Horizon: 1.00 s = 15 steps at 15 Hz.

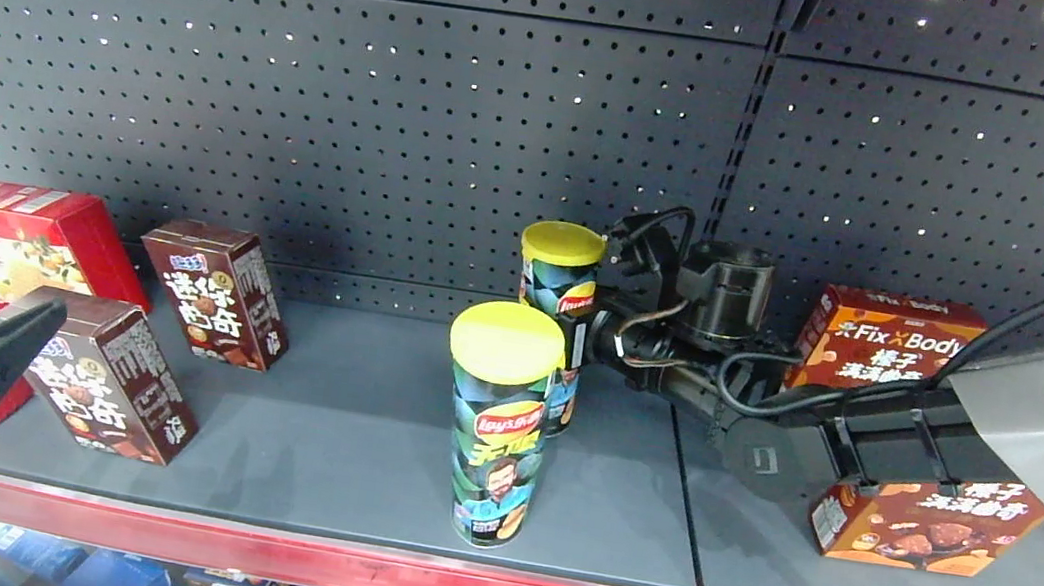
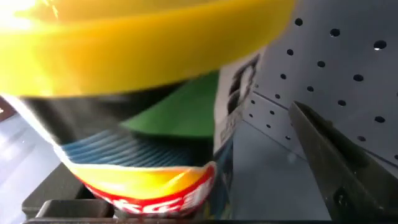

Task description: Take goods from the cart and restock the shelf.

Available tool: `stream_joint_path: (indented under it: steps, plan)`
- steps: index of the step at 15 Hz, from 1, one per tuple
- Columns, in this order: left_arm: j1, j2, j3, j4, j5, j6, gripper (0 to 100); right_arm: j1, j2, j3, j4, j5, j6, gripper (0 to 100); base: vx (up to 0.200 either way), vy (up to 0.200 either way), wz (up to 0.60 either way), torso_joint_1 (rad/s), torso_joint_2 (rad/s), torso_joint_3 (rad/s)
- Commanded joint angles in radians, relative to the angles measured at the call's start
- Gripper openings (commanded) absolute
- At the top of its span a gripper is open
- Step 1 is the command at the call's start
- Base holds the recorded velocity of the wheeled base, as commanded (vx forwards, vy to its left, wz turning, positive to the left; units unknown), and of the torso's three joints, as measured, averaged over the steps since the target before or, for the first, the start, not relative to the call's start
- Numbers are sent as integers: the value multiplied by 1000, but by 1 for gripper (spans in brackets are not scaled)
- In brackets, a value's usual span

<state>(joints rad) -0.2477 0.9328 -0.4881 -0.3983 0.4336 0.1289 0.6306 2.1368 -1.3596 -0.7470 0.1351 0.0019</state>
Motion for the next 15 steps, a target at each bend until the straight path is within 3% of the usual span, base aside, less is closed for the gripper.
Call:
stream_joint_path:
  steps: [1, 15]
  plan:
    - [1, 0, 0, -1, 0, 0, 100, 1, -21, 8, -2, 0, 0, 100, 0, 0, 0, 0, 0, 0]
    - [1, -3, 16, -1, 0, 0, 100, 23, -163, 234, -68, -5, 1, 100, 0, 0, 0, 0, 0, 0]
